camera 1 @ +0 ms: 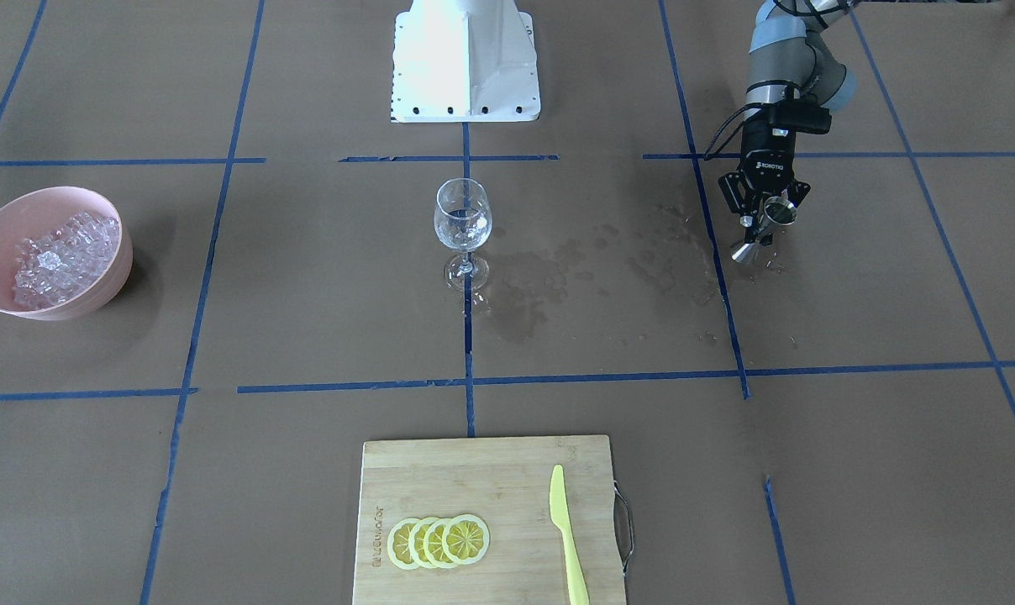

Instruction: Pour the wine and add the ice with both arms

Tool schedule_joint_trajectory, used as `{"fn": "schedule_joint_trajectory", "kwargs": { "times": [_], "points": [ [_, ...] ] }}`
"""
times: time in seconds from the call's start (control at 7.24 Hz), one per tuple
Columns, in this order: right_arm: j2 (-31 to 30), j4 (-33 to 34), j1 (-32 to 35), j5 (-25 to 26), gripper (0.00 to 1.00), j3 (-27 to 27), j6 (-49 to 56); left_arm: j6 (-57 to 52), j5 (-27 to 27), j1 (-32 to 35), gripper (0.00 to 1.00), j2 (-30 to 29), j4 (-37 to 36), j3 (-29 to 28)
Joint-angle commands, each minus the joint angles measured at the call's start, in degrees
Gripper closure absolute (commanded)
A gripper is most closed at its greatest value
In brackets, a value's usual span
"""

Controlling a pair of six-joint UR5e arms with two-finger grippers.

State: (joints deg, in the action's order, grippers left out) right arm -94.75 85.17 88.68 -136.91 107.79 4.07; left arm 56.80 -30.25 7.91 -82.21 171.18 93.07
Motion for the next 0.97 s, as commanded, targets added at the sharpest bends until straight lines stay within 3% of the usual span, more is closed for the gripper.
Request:
{"fn": "schedule_joint_trajectory", "kwargs": {
  "times": [0.0,0.28,0.55,0.83],
  "points": [
    [-0.09,0.00,0.00,0.06,0.00,-0.13,-0.02,-21.72,-0.16,0.00,1.00,-0.49,17.16,0.01],
    [-0.09,0.00,0.00,0.06,0.00,-0.39,0.06,-38.27,-3.74,-0.09,1.00,-0.85,20.25,5.77],
    [-0.09,0.00,0.00,0.06,0.00,-0.39,0.06,-41.51,-16.10,0.70,1.00,-0.93,18.41,10.62],
    [-0.09,0.00,0.00,0.06,0.00,-0.39,0.07,-41.51,-34.60,5.59,1.00,-1.20,10.80,16.07]
  ]
}}
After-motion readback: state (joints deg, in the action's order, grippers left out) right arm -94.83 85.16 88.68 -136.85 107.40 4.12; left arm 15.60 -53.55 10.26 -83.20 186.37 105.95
